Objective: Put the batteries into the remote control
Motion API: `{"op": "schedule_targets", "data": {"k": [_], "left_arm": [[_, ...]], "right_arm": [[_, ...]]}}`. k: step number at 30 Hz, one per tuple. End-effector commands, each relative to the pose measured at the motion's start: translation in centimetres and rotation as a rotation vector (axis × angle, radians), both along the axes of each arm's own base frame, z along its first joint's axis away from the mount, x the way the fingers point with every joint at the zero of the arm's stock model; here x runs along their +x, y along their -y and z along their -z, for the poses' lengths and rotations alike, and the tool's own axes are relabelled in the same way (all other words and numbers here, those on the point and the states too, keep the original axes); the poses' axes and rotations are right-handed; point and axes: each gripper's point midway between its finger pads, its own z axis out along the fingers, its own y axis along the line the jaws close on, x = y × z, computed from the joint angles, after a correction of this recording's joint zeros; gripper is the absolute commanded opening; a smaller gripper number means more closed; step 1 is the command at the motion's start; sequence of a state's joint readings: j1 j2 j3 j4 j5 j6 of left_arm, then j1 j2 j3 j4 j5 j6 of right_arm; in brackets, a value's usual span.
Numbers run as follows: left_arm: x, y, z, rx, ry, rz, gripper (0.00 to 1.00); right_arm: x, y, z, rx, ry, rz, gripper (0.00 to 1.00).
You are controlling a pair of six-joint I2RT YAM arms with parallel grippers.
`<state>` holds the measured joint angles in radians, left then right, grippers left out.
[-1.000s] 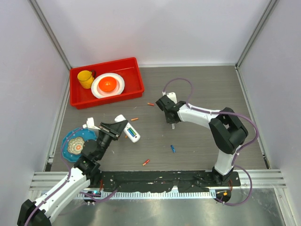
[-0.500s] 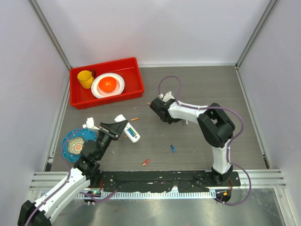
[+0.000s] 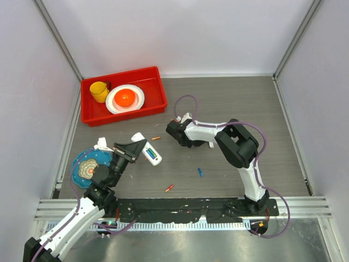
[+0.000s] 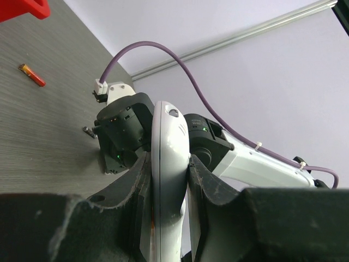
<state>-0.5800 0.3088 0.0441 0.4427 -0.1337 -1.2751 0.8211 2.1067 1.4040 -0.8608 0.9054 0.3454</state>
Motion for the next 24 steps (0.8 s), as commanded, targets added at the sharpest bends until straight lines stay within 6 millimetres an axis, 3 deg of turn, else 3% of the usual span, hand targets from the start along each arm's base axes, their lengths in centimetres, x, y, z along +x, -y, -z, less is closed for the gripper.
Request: {"op": "schedule_targets", "data": {"k": [1,5,7,11,12,15,16,17,18,19,20,23,24], "left_arm": [[-0.1,0.0,2.3,0.015,-0.021,0.008,0.0],[-0.2,0.0,2.3,0.015,-0.021,0.008,0.0],[-0.2,0.0,2.5,0.017,-0.024,0.009,0.0],[-0.2,0.0,2.5,0.016,-0.024,0.006,0.0],[-0.2,0.0,2.4,0.015,-0.022,0.006,0.0],[-0.1,0.1,2.6,0.017,-0.028,0.008,0.0],[-0.1,0.1,2.6,0.018,-0.032,0.01,0.0],[-0.1,0.1,2.7,0.019,-0.033,0.013,0.0],[-0.2,0.3,2.9,0.025,-0.041,0.022,0.0],[-0.2,0.5,3.0,0.027,-0.042,0.03,0.0],[-0.3,0.6,2.5,0.023,-0.029,0.037,0.0],[-0.5,1.5,2.8,0.062,-0.03,0.086,0.0],[-0.7,2.0,1.9,0.064,-0.014,0.114,0.0]], "right_arm": [[0.3,-1.8,-0.5,0.079,0.019,-0.003,0.29],[0.1,-2.5,-0.3,0.118,0.001,-0.004,0.43],[0.0,-2.8,-0.5,0.138,0.01,0.0,0.45],[0.1,-4.2,-2.9,0.252,0.059,-0.004,0.52],[0.0,-4.8,-4.8,0.332,0.082,-0.009,0.54],[-0.1,-5.4,-6.9,0.577,0.077,0.016,0.57],[-0.9,-4.9,-6.1,0.638,0.033,0.031,0.57],[-0.4,-5.4,-6.3,0.732,0.041,0.034,0.57],[0.3,-4.1,-6.2,0.792,0.045,0.077,0.57],[-1.0,-3.7,-5.3,0.852,0.0,0.077,0.56],[-0.4,-3.7,-5.2,0.896,0.02,0.064,0.53],[-1.2,-3.0,-3.8,0.965,-0.011,0.056,0.55],[-1.4,-2.7,-3.5,0.964,-0.02,0.069,0.57]]}}
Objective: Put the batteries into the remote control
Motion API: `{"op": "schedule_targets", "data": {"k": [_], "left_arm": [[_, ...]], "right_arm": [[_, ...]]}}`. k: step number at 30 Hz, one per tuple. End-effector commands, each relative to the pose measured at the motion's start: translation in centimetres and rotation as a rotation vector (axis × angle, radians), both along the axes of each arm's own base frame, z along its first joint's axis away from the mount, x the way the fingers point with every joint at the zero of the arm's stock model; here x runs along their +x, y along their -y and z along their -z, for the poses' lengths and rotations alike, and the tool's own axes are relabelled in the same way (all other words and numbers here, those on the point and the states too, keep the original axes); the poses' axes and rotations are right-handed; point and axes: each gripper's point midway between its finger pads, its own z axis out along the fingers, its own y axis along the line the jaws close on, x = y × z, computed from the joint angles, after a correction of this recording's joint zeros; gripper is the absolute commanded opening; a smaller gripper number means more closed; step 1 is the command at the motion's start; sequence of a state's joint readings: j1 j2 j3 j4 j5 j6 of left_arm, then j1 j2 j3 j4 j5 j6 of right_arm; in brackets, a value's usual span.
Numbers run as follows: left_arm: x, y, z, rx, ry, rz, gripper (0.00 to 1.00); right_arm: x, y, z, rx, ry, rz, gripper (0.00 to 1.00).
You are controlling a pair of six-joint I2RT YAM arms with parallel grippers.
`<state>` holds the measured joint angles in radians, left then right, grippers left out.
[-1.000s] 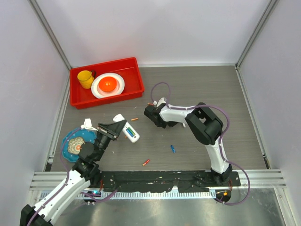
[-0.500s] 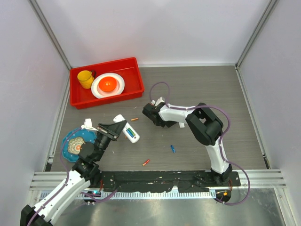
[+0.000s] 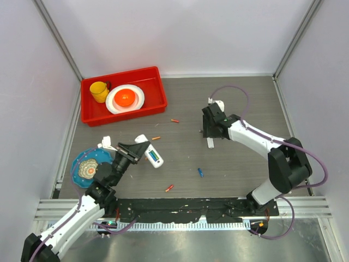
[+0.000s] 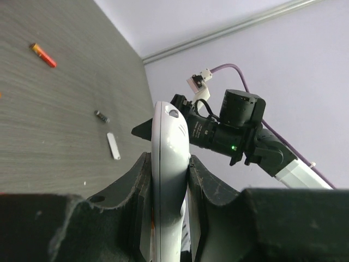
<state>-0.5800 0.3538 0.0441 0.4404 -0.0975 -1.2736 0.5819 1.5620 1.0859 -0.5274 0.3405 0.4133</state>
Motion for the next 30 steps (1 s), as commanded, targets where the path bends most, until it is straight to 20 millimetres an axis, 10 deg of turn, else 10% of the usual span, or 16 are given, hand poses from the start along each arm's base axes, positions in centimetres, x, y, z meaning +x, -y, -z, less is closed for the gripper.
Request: {"op": "schedule_targets", "data": {"k": [1,8,30], "left_arm": [[-0.5,1.5,0.8,0.042,0.014,0.086,0.0],[-0.1,2.2,1.2,0.052,-0.008,0.107,0.0],[0.4,2.3,1.2,0.08,-0.006,0.099,0.0]], "right_arm": [[-1.2,-1.9,3.1,0.144,-0.098,-0.074,0.59],[-0.5,-1.7,4.7,0.146,-0.113,-0.033,0.82],[-0.8,0.3,6.3,0.03,-0.171,-0.047,0.6]]}}
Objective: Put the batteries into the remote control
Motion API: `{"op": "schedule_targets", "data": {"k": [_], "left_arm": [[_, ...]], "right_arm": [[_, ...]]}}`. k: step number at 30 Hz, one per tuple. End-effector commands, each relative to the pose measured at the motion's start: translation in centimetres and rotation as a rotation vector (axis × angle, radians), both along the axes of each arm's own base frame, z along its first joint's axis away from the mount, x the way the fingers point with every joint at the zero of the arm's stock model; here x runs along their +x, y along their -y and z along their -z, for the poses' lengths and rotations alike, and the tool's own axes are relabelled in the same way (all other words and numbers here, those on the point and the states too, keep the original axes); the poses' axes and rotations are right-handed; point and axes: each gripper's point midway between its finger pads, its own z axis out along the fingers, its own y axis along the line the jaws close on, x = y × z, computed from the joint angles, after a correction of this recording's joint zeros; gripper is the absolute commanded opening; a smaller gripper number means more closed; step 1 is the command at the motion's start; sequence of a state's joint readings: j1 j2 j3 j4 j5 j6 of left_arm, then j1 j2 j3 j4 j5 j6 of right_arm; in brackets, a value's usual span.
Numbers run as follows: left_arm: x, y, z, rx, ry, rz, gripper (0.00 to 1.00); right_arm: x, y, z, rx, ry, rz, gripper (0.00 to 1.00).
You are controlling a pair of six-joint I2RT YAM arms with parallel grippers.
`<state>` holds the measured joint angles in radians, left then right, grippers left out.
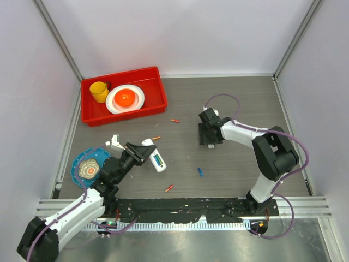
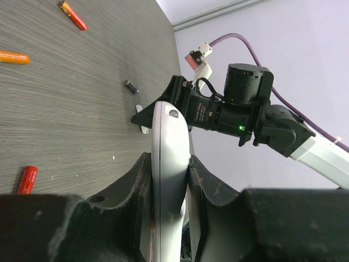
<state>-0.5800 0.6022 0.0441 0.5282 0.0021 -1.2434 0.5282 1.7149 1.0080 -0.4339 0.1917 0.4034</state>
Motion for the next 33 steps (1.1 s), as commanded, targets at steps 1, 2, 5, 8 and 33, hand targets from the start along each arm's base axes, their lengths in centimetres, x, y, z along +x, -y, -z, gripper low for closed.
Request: {"op": "schedule_targets", "data": {"k": [1,2,5,8,33], "left_arm": [[0.1,0.1,-3.4,-0.044,0.11,0.006,0.0],[0.1,0.1,-3.4,-0.044,0.112,0.008,0.0],[0.0,0.2,-3.4,-0.045,0.113,0.011,0.0],[0.0,0.2,-3.4,-0.046,0.112,0.014,0.0],[0.1,0.2,-3.4,-0.053,0.109,0.013,0.0]], "right_arm": [[0.4,0.3,-0.9,-0.005,0.006,-0.027,0.59],[0.3,0.4,-0.8,-0.007,-0.001,-0.03,0.59],[-0.1,0.5,-0.4,-0.007,-0.02,-0.042,0.57],[-0.5,0.6,-0.2,-0.006,-0.035,-0.046,0.55],[-2.1,1.3,0.9,-0.009,-0.102,-0.048,0.26]]}}
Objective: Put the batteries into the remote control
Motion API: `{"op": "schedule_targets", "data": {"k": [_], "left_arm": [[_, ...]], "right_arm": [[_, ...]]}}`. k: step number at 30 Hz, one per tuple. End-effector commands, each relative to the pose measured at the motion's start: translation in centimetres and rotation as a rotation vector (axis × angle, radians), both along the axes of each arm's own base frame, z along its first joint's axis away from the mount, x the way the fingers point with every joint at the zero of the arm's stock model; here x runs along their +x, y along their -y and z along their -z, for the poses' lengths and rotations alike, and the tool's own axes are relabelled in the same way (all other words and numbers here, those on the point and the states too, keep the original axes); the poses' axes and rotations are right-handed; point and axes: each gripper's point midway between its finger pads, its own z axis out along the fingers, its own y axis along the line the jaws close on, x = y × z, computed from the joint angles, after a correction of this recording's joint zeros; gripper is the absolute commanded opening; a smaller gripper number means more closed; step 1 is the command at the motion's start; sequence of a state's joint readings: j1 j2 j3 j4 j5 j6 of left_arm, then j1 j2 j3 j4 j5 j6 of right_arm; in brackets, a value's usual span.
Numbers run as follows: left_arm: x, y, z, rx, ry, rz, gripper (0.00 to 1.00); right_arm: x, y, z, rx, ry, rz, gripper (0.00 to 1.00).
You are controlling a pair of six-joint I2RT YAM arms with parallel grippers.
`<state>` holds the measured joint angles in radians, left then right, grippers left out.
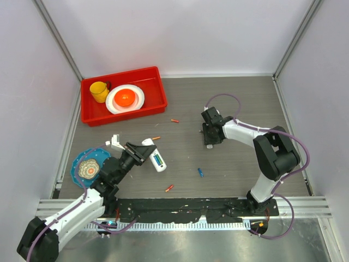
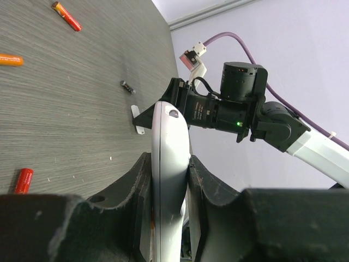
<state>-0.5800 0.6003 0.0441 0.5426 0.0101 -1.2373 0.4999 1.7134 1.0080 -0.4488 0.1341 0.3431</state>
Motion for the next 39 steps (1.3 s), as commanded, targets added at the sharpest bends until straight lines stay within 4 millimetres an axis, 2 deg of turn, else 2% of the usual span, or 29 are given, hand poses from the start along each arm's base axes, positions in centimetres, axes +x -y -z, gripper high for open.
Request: {"op": "schedule_targets", "data": {"k": [1,5,10,14,17,18,22,25,28,29,30,32,33,35,39], "left_arm": [[0.1,0.2,-3.0,-0.049,0.091,0.006,0.0],[0.2,0.2,-3.0,-0.049,0.089,0.006,0.0],[0.3,0.3,-2.8,-0.048,0.082,0.009,0.0],[0.3,0.4,-2.8,-0.049,0.081,0.013,0.0],[0.4,0.4,-2.7,-0.048,0.082,0.008,0.0],[0.4,0.4,-2.8,-0.048,0.082,0.009,0.0],[0.7,0.6,-2.9,-0.05,0.082,0.007,0.0],[1.1,1.0,-3.2,-0.061,0.079,0.013,0.0],[1.9,1.5,-3.7,-0.08,0.083,0.012,0.0],[2.1,1.7,-4.8,-0.105,0.113,0.014,0.0],[2.5,1.9,-4.2,-0.103,0.095,0.015,0.0],[3.0,2.3,-5.4,-0.138,0.128,0.016,0.0],[3.4,2.6,-4.5,-0.131,0.102,0.013,0.0],[3.5,3.0,-5.6,-0.173,0.132,0.019,0.0],[4.6,3.6,-5.7,-0.211,0.139,-0.004,0.0]], "right_arm": [[-1.8,1.0,0.8,-0.028,-0.068,0.002,0.25],[-1.8,1.0,0.8,-0.028,-0.069,0.007,0.21],[-1.6,1.1,0.2,-0.029,-0.047,0.013,0.21],[-1.3,0.9,-0.5,-0.011,-0.026,0.018,0.15],[-0.9,0.5,-2.1,0.025,0.015,0.027,0.07],[-1.0,0.4,-2.6,0.033,0.019,0.032,0.02],[-1.1,-0.4,-6.0,0.104,0.068,0.034,0.01],[-2.0,-0.9,-9.1,0.159,0.1,0.012,0.01],[-3.7,-2.0,-12.1,0.224,0.123,-0.044,0.01],[-4.4,-2.1,-12.9,0.224,0.125,-0.063,0.01],[-5.4,-3.0,-13.6,0.231,0.125,-0.104,0.01],[-7.0,-3.9,-15.4,0.241,0.13,-0.157,0.01],[-8.3,-5.1,-15.9,0.246,0.126,-0.207,0.01],[-9.4,-5.9,-17.0,0.248,0.123,-0.241,0.01],[-11.7,-8.6,-18.5,0.316,0.082,-0.325,0.01]]}}
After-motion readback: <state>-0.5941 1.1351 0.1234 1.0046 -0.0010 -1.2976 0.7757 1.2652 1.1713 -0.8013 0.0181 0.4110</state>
